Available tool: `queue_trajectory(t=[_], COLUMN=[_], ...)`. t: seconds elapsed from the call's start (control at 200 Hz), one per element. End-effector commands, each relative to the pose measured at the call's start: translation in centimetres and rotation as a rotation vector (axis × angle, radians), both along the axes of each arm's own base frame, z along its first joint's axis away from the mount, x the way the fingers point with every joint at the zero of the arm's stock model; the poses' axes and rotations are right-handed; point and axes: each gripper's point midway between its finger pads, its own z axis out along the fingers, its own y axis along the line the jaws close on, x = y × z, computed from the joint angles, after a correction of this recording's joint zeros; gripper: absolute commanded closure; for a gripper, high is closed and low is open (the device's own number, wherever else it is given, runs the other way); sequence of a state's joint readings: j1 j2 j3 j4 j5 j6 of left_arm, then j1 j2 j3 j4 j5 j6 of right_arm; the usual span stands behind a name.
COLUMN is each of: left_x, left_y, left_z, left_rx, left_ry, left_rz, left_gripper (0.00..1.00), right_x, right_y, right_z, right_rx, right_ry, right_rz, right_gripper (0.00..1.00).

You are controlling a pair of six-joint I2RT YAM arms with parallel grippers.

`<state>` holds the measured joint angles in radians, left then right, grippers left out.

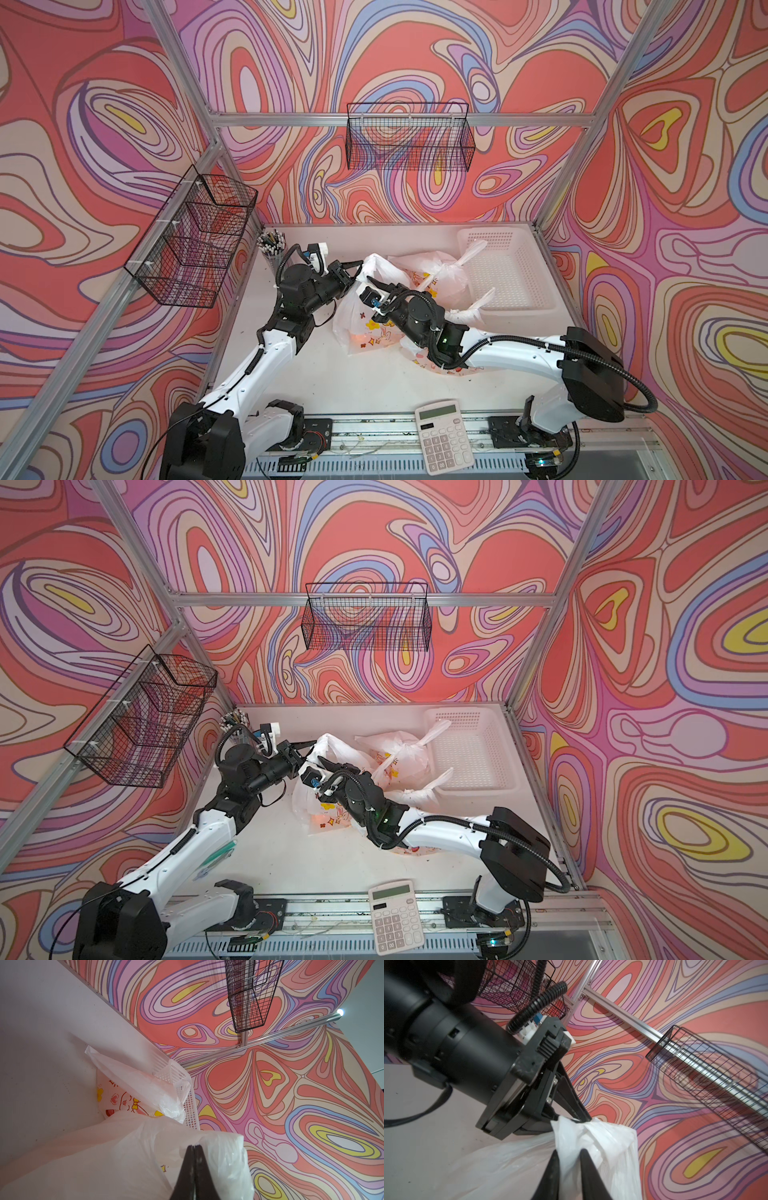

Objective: Place the oranges into plastic bags & tie knots
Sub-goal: Tie the plastic bag at the center of the board.

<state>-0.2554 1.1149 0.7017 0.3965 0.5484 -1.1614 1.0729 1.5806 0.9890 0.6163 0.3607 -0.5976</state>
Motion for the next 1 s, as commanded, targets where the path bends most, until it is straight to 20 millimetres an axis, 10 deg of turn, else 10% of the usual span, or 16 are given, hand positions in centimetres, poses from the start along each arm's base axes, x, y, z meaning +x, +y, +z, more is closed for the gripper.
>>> queue_trajectory(t=[0.0, 0.496, 0.721, 0.992], left_x=[0.0, 0.9, 1.0, 0.5], left_y=[0.3, 2.7, 4.2, 10.3], left_z=[2.2, 12.7, 9.5, 0.3], left_rx=[0.064, 0.326, 0.445, 0.792], left_ry=[-0.074, -0.371, -0.320, -0.107], left_rz=[0.008, 0.061, 0.123, 0.324], left_gripper=[1.00, 1.00, 1.00, 1.00], right_x=[0.6, 4.3, 7.5, 10.7], right_y=[-0.6, -4.0, -7.8, -13.9], right_z=[2.7, 10.9, 7.3, -0.7], right_rx=[0.063, 0.176, 0.221, 0.225], right_ry=[-0.039, 0.149, 0.325, 0.516], right_rz=[-0.053, -0.080, -0.205, -0.491], right_gripper=[1.00, 1.00, 1.00, 1.00])
